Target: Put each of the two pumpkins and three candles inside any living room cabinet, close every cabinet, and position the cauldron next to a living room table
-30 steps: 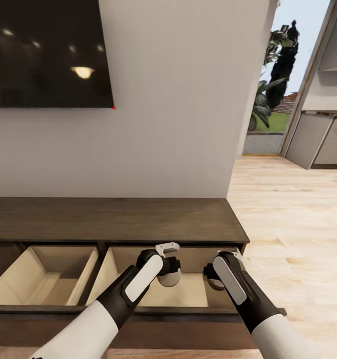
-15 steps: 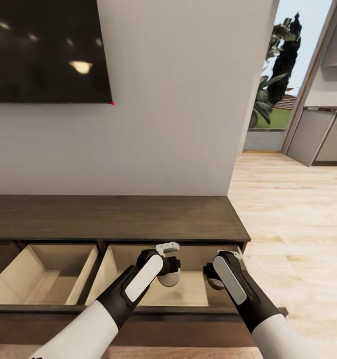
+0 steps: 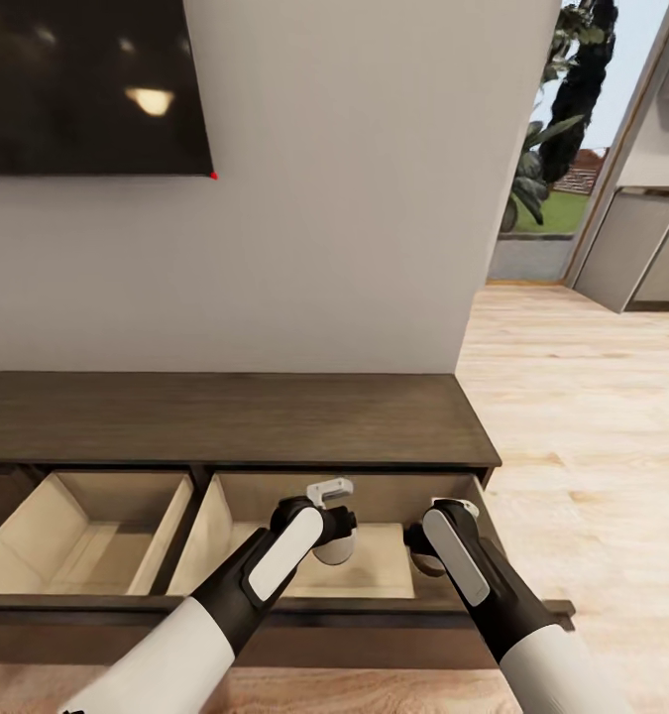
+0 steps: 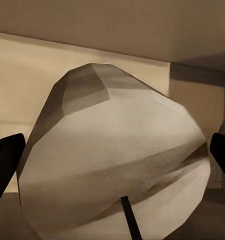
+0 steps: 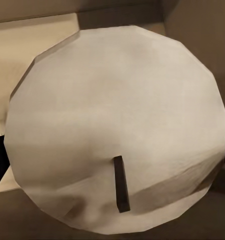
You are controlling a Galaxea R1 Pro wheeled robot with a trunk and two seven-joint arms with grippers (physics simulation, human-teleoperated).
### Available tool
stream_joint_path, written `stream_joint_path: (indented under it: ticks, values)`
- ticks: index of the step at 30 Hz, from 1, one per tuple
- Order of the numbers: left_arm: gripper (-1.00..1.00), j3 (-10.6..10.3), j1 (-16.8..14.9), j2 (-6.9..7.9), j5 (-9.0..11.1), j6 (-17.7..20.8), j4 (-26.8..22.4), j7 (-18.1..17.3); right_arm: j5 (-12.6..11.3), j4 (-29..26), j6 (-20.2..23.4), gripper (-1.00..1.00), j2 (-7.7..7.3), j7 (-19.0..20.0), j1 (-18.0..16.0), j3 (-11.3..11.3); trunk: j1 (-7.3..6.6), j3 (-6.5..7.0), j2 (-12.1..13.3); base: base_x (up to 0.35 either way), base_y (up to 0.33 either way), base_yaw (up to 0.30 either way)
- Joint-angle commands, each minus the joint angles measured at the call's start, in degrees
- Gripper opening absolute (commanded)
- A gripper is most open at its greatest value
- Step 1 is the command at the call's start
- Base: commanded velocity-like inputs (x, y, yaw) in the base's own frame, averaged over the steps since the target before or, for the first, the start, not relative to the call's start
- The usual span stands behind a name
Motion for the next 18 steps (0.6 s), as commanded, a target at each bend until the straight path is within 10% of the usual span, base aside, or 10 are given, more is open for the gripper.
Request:
stream_joint_path:
  ticks: [1, 18]
  values:
    - [-1.00, -0.11, -0.06, 0.01, 0.37, 0.02, -0.09, 0.65, -0.53, -0.05, 0.05, -1.00, -0.01, -0.64, -0.05, 0.09, 0.01, -0.28, -0.04, 0.000, 0.000, 0.000]
    - [-1.00, -3.35, -0.06, 0.25, -0.04, -3.95, -0.17, 0.62, -0.53, -0.07, 0.05, -1.00, -0.01, -0.64, -0.05, 0.32, 0.39, -3.60, -0.24, 0.000, 0.000, 0.000]
